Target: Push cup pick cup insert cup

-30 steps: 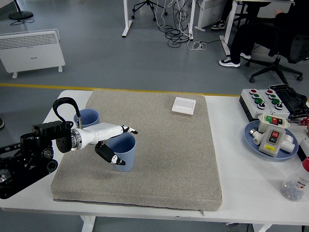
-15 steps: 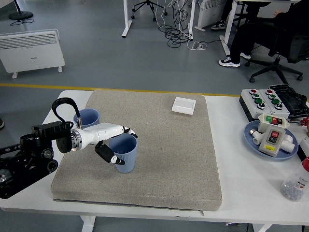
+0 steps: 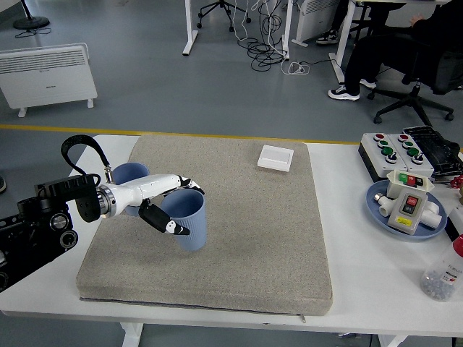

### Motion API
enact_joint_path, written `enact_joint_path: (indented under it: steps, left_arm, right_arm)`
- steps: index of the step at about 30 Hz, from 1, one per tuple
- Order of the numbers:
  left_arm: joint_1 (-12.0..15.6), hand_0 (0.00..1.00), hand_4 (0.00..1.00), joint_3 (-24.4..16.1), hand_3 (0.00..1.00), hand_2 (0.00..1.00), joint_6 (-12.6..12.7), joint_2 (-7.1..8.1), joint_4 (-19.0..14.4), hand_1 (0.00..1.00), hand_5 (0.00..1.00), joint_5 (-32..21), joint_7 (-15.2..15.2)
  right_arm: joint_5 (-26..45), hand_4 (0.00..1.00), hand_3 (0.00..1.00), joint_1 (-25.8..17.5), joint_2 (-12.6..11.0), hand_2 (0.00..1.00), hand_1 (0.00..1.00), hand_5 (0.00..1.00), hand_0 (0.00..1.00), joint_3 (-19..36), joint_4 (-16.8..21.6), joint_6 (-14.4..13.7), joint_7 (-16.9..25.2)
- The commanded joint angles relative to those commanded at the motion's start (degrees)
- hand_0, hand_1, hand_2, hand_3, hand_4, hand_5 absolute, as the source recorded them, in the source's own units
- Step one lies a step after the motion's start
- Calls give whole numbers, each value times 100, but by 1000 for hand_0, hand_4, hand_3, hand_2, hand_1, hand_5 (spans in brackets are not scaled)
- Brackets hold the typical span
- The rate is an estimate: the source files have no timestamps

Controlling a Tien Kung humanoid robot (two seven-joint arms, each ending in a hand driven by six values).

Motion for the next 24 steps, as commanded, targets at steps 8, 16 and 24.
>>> enact_joint_path:
  steps: [8,16,24]
  left_arm:
    - [58,505,534,-1117,448,503,-122,382,-595,521,65,-164,336]
    - [-424,525,522,-1370,449,499,-133,602,-73,523,53,-33,360]
    - [-752,531,537,-974,446,506,-126,539,737,530,50,209,297]
  right_arm:
    - [1,108,583,20,-9,586,610,569,750,14,0,1,2]
    - [15,108,583,37,-24,586,611,570,750,1,0,-2,-5]
    - [62,109,582,52,-34,586,610,572,749,-37,0,-5,-11]
